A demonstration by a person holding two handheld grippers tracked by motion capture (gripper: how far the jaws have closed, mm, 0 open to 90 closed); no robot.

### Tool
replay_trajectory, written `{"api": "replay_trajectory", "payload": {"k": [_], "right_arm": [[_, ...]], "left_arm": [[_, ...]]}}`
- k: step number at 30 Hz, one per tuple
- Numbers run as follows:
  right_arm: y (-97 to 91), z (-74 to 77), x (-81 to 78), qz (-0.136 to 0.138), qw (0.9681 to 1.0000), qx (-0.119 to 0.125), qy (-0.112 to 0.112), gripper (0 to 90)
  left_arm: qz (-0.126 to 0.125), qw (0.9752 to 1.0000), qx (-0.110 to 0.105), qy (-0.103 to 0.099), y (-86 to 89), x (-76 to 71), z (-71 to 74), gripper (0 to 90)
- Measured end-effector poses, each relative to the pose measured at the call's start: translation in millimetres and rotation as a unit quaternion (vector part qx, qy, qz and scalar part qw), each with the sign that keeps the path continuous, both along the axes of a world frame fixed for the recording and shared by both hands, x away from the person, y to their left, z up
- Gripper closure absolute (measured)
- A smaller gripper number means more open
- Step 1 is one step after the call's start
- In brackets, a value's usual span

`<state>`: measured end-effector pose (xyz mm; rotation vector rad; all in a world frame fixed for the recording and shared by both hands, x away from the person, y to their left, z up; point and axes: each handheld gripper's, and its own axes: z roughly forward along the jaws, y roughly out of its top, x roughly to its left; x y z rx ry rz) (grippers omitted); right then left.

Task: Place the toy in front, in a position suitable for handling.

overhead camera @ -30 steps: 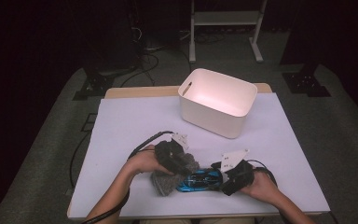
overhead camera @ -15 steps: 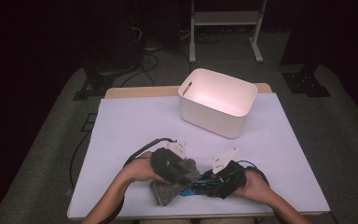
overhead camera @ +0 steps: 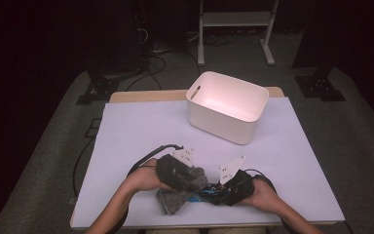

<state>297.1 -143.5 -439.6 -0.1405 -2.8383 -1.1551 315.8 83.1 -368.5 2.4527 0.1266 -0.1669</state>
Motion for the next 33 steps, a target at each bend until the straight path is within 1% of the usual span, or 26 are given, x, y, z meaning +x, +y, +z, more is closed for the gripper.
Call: {"api": "replay_trajectory", "payload": {"k": [1, 2, 3, 4, 5, 7, 8, 9, 10, 11, 12, 13, 15, 17, 19, 21, 22, 23, 26, 27, 28, 29, 30, 31, 32, 33], "right_arm": [[1.3, 2.1, 2.1, -0.003, 1.0, -0.001, -0.008, 55.6], [2.4, 3.2, 3.8, -0.005, 0.9999, -0.002, -0.012, 55.7], [3.8, 4.8, 7.2, -0.007, 0.9998, -0.003, -0.018, 55.7], [4.7, 5.5, 10.1, -0.009, 0.9998, 0.0, -0.019, 55.7], [5.2, 5.4, 12.5, -0.01, 0.9998, 0.001, -0.02, 55.7], [6.1, 2.1, 17.6, -0.016, 0.9998, 0.003, -0.013, 55.6], [6.1, -1.0, 18.9, -0.018, 0.9998, 0.002, -0.011, 55.5], [4.7, -4.7, 19.6, -0.023, 0.9997, 0.003, -0.001, 55.4], [3.1, -6.0, 20.1, -0.025, 0.9996, 0.011, 0.002, 55.0], [1.5, -6.5, 19.8, -0.028, 0.9995, 0.015, 0.009, 52.9], [-0.4, -5.3, 19.7, -0.028, 0.9993, 0.016, 0.017, 48.1], [-1.7, -4.2, 19.8, -0.03, 0.9993, 0.016, 0.016, 46.0], [-6.5, -0.7, 18.5, -0.036, 0.9991, 0.02, 0.013, 46.1], [-11.5, 1.4, 18.1, -0.041, 0.9988, 0.026, 0.01, 47.0], [-16.4, 2.2, 16.6, -0.048, 0.9984, 0.029, 0.008, 48.2], [-20.6, 2.3, 15.1, -0.05, 0.9983, 0.028, 0.005, 48.5], [-22.7, 2.6, 13.8, -0.053, 0.9982, 0.028, 0.005, 49.6], [-24.7, 2.8, 13.0, -0.053, 0.9982, 0.029, 0.005, 49.6], [-29.3, 2.5, 12.4, -0.056, 0.998, 0.028, 0.007, 50.4], [-30.4, 2.2, 12.6, -0.058, 0.9978, 0.03, 0.008, 50.6], [-30.5, 1.8, 12.6, -0.059, 0.9977, 0.033, 0.01, 51.1], [-30.3, 1.5, 12.2, -0.059, 0.9976, 0.034, 0.01, 51.7], [-30.0, 1.3, 11.6, -0.059, 0.9977, 0.033, 0.009, 52.3], [-29.5, 1.2, 11.0, -0.058, 0.9978, 0.031, 0.007, 52.8], [-29.5, 1.3, 10.7, -0.059, 0.9978, 0.031, 0.005, 53.1], [-29.8, 1.2, 10.5, -0.058, 0.9978, 0.031, 0.003, 54.1]], "left_arm": [[0.002, 1.0, 0.001, -0.004, -0.4, 1.1, 1.8, 68.0], [0.002, 1.0, 0.001, -0.004, -0.4, 1.1, 1.8, 68.0], [0.009, 0.9999, -0.002, -0.01, -3.1, 4.8, 7.3, 68.3], [0.007, 0.9999, -0.001, -0.012, -4.7, 5.9, 8.5, 68.3], [0.007, 0.9998, 0.004, -0.019, -7.9, 7.0, 9.1, 68.3], [0.006, 0.9996, 0.015, -0.024, -12.2, 9.1, 6.0, 68.3], [0.003, 0.9995, 0.022, -0.024, -14.7, 10.3, 1.9, 68.3], [0.002, 0.9994, 0.026, -0.023, -15.9, 10.1, -0.4, 68.2], [-0.001, 0.9994, 0.025, -0.025, -16.9, 9.7, -3.0, 68.0], [-0.001, 0.9996, 0.019, -0.022, -16.8, 8.8, -3.3, 67.3], [-0.001, 0.9996, 0.019, -0.023, -16.7, 8.2, -3.1, 66.2], [-0.001, 0.9995, 0.02, -0.026, -16.7, 7.3, -2.6, 64.8], [0.008, 0.9991, 0.028, -0.032, -17.7, 4.7, -0.4, 61.2], [0.019, 0.998, 0.041, -0.045, -19.8, 2.4, 2.6, 57.4], [0.027, 0.9972, 0.048, -0.051, -21.1, 0.3, 5.9, 54.7], [0.039, 0.9965, 0.052, -0.052, -20.9, -1.4, 9.6, 51.9], [0.046, 0.9961, 0.059, -0.047, -20.8, -1.6, 11.0, 50.6], [0.049, 0.9956, 0.067, -0.043, -20.3, -1.7, 12.5, 50.5], [0.065, 0.9935, 0.08, -0.048, -20.1, -1.5, 12.9, 48.0], [0.065, 0.9935, 0.08, -0.048, -20.1, -1.5, 12.9, 46.0], [0.067, 0.9933, 0.081, -0.049, -20.6, -1.4, 11.3, 46.2], [0.06, 0.9939, 0.08, -0.047, -20.6, -1.9, 10.4, 47.8], [0.052, 0.9944, 0.075, -0.054, -20.3, -2.9, 10.0, 51.5], [0.047, 0.9949, 0.071, -0.054, -19.8, -3.1, 10.1, 56.5], [0.036, 0.9955, 0.068, -0.056, -19.3, -3.4, 10.4, 60.0], [0.03, 0.9951, 0.069, -0.064, -19.3, -4.0, 10.6, 64.9]]}}
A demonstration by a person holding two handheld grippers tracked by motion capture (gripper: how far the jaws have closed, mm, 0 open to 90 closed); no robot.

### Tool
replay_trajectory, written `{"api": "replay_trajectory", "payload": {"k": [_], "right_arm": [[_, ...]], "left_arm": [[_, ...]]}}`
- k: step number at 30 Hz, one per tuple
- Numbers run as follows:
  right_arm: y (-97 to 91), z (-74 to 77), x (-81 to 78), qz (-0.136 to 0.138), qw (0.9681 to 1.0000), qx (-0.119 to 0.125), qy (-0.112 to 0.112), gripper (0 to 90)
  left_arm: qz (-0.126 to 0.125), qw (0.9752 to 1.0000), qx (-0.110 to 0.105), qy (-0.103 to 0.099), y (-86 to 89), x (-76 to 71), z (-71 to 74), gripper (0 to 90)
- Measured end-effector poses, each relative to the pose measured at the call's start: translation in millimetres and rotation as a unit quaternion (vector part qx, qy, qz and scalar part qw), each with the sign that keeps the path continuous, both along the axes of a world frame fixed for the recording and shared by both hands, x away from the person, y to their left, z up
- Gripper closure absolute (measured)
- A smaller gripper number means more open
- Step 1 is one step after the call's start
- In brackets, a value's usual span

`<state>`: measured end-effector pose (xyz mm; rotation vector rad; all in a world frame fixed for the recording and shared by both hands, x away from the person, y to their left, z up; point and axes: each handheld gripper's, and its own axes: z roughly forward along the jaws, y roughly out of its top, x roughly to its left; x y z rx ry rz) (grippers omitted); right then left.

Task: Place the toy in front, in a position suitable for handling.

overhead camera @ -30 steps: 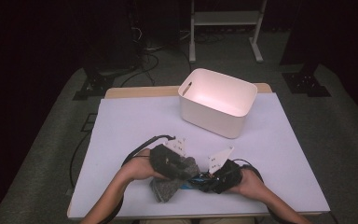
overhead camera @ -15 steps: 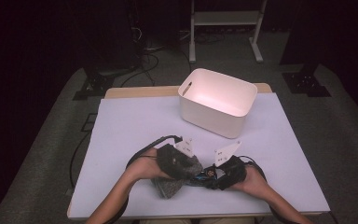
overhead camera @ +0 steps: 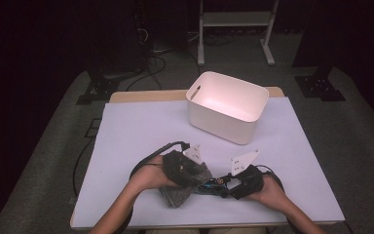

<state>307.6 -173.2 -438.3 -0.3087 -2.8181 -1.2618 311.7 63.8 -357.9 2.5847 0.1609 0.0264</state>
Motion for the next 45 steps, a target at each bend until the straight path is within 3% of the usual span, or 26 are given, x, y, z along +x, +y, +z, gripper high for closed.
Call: {"api": "replay_trajectory", "payload": {"k": [3, 5, 10, 16, 19, 22, 24, 32, 38, 45], "right_arm": [[-0.3, -0.3, -0.6, 0.0, 1.0, 0.002, -0.001, 55.1], [-0.3, -0.1, -1.6, 0.0, 1.0, 0.002, -0.005, 55.6], [1.3, 0.9, -2.6, 0.003, 0.9999, 0.001, -0.012, 56.3], [1.4, 0.6, -2.7, 0.003, 0.9999, 0.002, -0.013, 56.4], [1.4, 0.6, -2.6, 0.004, 0.9999, 0.002, -0.013, 56.4], [1.6, 0.7, -2.8, 0.005, 0.9999, 0.002, -0.015, 56.4], [1.2, 0.9, -2.7, 0.006, 0.9998, 0.001, -0.017, 56.3], [0.2, 2.0, -2.4, 0.003, 0.9999, -0.001, -0.012, 56.2], [0.2, 1.5, -2.7, 0.002, 0.9999, 0.001, -0.013, 56.5], [0.3, 1.0, -3.1, 0.001, 0.9999, 0.003, -0.014, 56.5]], "left_arm": [[-0.01, 0.9997, 0.002, -0.023, -0.2, 0.0, 0.9, 74.3], [-0.015, 0.9995, 0.004, -0.027, -1.5, 0.5, 0.1, 78.7], [-0.032, 0.9994, -0.005, -0.008, -12.8, 0.9, -5.6, 80.2], [-0.051, 0.9986, -0.001, -0.007, -27.4, 1.3, -8.8, 79.7], [-0.062, 0.998, -0.002, -0.011, -18.5, 2.3, -10.3, 79.3], [-0.054, 0.9984, -0.017, 0.002, -3.5, 4.3, -10.9, 78.9], [-0.046, 0.9988, -0.014, 0.0, 3.3, 2.9, -9.2, 78.3], [-0.041, 0.9991, -0.012, 0.0, 10.2, 3.5, -8.3, 77.3], [-0.049, 0.9987, -0.015, 0.003, -2.2, 3.2, -8.7, 77.7], [-0.092, 0.9957, -0.004, -0.002, -44.6, -0.6, -8.7, 77.7]]}}
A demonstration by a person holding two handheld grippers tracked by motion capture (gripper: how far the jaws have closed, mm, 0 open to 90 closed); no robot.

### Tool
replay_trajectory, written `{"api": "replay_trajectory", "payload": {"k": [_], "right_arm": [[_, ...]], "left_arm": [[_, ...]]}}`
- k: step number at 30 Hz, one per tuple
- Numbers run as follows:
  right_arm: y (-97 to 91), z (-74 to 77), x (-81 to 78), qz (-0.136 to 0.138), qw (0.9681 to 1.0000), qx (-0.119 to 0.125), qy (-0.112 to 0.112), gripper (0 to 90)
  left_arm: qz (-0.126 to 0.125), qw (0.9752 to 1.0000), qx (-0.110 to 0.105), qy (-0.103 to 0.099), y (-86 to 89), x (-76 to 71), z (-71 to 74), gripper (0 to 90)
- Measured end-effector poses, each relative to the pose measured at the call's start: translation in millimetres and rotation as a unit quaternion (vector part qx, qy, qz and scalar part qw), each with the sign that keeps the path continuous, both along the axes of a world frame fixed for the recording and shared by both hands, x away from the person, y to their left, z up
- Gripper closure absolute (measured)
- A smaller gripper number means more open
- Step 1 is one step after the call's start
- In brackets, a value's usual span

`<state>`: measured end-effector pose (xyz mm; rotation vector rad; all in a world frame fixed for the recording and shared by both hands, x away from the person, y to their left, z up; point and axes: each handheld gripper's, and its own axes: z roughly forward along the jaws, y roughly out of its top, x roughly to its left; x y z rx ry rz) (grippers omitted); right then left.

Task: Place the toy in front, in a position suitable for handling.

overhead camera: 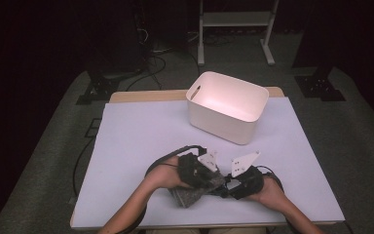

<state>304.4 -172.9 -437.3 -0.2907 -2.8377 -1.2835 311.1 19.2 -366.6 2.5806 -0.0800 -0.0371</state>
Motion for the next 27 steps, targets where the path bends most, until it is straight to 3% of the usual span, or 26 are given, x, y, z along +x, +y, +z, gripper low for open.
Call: {"api": "replay_trajectory", "payload": {"k": [6, 12, 16, 20, 27], "right_arm": [[-0.6, -0.6, -0.1, -0.003, 1.0, 0.004, 0.004, 56.5], [-0.9, -0.8, 0.0, -0.003, 1.0, 0.005, 0.005, 56.5], [-0.6, -0.7, -0.1, -0.001, 1.0, 0.004, 0.0, 56.5], [-0.9, -0.8, 0.5, 0.0, 1.0, 0.004, 0.003, 56.5], [-1.1, -1.1, 1.4, 0.002, 1.0, 0.005, 0.003, 56.5]], "left_arm": [[-0.015, 0.9998, -0.005, 0.012, -22.1, 1.1, -0.5, 77.7], [-0.007, 0.9999, 0.008, 0.006, -14.8, 4.2, 0.4, 78.5], [0.011, 0.9999, 0.004, 0.011, 3.7, 8.9, -0.3, 78.5], [0.038, 0.9992, 0.007, 0.01, 33.6, 10.9, 2.3, 78.4], [0.089, 0.9961, 0.002, 0.005, 78.2, 12.8, 6.3, 78.2]]}}
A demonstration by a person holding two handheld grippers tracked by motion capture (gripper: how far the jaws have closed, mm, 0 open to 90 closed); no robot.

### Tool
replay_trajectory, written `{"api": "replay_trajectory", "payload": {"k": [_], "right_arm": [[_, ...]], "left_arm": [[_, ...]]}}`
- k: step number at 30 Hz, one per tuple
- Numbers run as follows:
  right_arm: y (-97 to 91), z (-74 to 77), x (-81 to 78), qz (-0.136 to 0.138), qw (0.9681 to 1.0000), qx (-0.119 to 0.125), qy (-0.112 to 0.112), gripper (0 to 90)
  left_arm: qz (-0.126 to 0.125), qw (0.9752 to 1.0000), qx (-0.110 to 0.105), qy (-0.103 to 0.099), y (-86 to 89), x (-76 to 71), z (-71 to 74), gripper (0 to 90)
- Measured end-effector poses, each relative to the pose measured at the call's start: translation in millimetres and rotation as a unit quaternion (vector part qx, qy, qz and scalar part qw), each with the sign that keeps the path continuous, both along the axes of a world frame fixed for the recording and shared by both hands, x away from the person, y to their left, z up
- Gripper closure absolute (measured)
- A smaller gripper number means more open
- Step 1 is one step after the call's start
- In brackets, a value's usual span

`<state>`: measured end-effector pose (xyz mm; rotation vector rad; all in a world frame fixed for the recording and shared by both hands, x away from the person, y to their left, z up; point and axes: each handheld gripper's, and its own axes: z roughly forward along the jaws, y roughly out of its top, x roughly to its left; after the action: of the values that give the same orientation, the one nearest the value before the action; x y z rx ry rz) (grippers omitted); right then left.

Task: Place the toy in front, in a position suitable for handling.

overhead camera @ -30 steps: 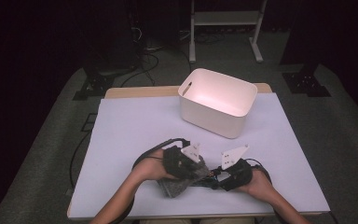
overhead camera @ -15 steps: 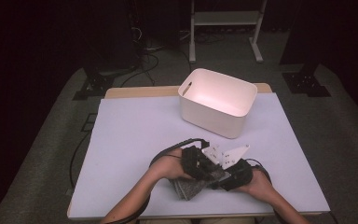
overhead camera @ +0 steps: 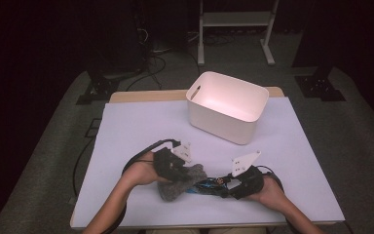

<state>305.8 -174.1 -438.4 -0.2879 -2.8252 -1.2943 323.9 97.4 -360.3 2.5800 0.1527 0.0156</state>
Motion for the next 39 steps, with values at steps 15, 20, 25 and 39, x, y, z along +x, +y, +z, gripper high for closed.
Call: {"api": "replay_trajectory", "payload": {"k": [15, 20, 25, 39], "right_arm": [[0.8, -0.2, -0.5, 0.0, 1.0, -0.001, 0.0, 56.4], [1.3, -0.4, -0.3, 0.001, 1.0, 0.0, -0.002, 56.4], [1.7, -0.4, -0.7, 0.0, 1.0, 0.0, -0.003, 56.3], [1.8, -0.6, -1.2, 0.0, 1.0, -0.001, -0.006, 56.3]], "left_arm": [[0.005, 0.9997, -0.017, 0.015, 9.3, -0.2, -6.9, 78.3], [-0.017, 0.9995, -0.021, 0.014, -11.4, -2.6, -4.3, 78.2], [-0.055, 0.9982, -0.018, 0.011, -50.5, -3.9, -6.1, 78.2], [-0.077, 0.9968, -0.016, 0.014, -77.3, -1.7, -8.6, 78.3]]}}
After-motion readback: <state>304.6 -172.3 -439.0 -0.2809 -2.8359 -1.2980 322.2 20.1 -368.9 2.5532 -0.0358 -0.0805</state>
